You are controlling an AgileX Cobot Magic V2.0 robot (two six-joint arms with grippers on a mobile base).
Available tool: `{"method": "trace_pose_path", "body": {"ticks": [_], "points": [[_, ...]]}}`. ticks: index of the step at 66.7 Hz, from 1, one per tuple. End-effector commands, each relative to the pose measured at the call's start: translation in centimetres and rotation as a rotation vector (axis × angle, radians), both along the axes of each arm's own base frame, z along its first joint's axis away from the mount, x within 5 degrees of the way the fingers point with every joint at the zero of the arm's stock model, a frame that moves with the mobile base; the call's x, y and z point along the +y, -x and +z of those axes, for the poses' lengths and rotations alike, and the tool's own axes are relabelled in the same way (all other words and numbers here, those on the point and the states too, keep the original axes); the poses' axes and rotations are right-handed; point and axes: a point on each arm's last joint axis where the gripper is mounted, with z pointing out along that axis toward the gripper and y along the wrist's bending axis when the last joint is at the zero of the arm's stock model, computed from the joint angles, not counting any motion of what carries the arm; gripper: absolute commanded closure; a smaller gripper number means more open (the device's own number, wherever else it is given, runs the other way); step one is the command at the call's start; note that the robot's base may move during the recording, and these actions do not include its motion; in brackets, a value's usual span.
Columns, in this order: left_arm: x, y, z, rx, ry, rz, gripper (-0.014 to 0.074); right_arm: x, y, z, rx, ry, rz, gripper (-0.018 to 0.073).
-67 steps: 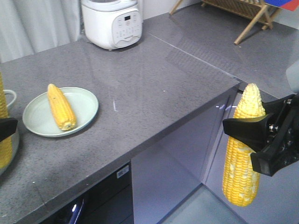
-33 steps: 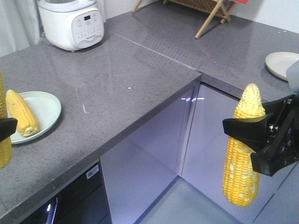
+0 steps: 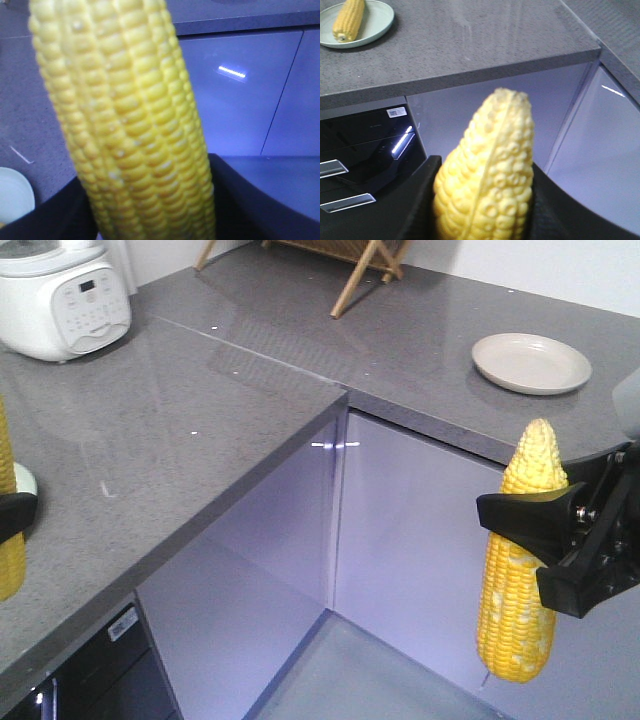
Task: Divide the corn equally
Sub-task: 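Drive the base toward the counter with the cream and green plates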
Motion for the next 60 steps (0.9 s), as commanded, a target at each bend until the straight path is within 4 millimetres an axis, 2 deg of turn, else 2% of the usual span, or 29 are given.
{"method": "trace_pose_path", "body": {"ticks": [1, 60], "points": [[-0.07, -0.04, 1.37, -0.082, 0.048, 0.000, 0.0335, -0.16, -0.06, 1.47, -0.076, -0.043, -0.029, 0.0337], [-0.07, -0.04, 1.37, -0.082, 0.048, 0.000, 0.0335, -0.16, -0.06, 1.47, -0.076, -0.043, -0.029, 0.0337]]}}
